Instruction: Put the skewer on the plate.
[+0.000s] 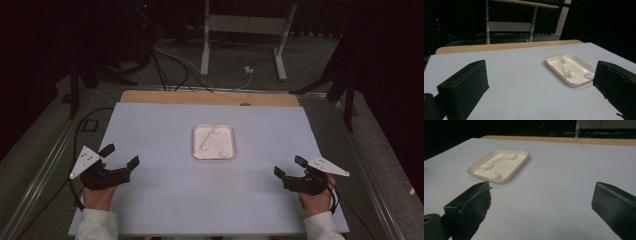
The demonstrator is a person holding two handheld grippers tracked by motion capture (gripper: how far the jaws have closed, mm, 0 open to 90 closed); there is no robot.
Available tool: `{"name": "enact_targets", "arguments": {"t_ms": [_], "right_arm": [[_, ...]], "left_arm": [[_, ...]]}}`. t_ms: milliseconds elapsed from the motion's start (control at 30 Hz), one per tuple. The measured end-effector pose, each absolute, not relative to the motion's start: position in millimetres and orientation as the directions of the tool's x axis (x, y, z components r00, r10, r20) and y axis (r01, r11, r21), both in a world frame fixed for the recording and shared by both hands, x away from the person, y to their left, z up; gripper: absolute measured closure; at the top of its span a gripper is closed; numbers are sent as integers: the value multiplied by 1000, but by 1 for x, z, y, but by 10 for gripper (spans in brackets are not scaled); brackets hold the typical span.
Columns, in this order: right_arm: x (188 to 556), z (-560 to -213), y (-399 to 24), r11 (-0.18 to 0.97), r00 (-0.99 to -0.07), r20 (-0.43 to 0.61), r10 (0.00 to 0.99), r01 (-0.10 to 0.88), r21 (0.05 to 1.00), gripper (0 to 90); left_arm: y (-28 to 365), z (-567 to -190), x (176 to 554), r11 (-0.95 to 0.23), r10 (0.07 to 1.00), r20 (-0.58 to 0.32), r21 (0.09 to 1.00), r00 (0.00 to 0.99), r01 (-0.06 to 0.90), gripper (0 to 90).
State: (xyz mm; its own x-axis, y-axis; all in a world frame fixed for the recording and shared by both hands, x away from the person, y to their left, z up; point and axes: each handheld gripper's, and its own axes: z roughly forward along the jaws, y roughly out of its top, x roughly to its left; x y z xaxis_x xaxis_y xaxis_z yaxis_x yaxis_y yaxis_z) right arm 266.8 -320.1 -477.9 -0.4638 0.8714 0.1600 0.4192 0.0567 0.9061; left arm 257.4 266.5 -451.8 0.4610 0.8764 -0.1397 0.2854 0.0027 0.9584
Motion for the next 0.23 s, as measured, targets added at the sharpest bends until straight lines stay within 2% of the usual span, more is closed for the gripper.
{"name": "enact_targets", "arguments": {"t_ms": [233], "right_arm": [[264,-479,-322,70,-450,137,882,414,908,19]], "left_arm": [[266,-457,258,-9,880,-133,955,455,296,7]]}}
